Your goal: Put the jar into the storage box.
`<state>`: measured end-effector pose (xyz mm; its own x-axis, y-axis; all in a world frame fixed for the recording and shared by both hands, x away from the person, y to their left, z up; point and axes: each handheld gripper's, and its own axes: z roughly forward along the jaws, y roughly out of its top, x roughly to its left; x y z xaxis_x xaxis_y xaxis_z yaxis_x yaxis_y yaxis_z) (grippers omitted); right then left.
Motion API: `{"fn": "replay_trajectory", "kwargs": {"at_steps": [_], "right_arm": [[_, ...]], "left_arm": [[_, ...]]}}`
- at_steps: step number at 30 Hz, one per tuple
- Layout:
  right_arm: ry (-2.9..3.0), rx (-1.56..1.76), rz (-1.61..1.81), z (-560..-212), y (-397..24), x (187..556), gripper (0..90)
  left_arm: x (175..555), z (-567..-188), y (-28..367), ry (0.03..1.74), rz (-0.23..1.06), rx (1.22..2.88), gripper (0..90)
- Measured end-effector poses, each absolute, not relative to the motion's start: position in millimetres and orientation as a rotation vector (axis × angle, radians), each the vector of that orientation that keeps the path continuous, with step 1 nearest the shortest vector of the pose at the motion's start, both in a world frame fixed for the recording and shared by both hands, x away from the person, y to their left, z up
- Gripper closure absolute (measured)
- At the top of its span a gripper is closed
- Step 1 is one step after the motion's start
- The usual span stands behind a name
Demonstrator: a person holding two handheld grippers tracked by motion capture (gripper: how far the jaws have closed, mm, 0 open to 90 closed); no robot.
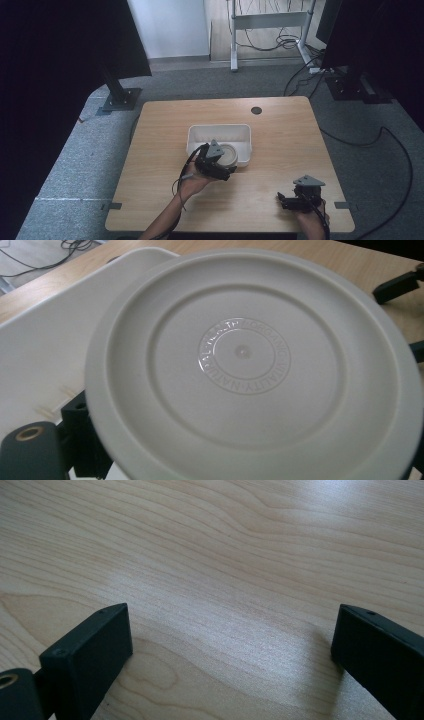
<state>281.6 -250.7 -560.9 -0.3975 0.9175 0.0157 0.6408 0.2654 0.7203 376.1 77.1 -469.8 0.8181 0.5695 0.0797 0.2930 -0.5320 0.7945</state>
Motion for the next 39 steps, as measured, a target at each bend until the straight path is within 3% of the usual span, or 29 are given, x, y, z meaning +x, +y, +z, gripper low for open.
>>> {"fn": "replay_trajectory", "kwargs": {"at_steps": [24, 39], "right_arm": [[2.135, 1.412, 0.922, -561, -251, 282, 2.7], [2.136, 1.412, 0.922, -561, -251, 282, 2.7]], "left_arm": [[413, -475, 75, 0.728, 0.504, 2.129, 10.0], [431, -501, 66, 0.822, 0.526, 2.118, 10.0]]}}
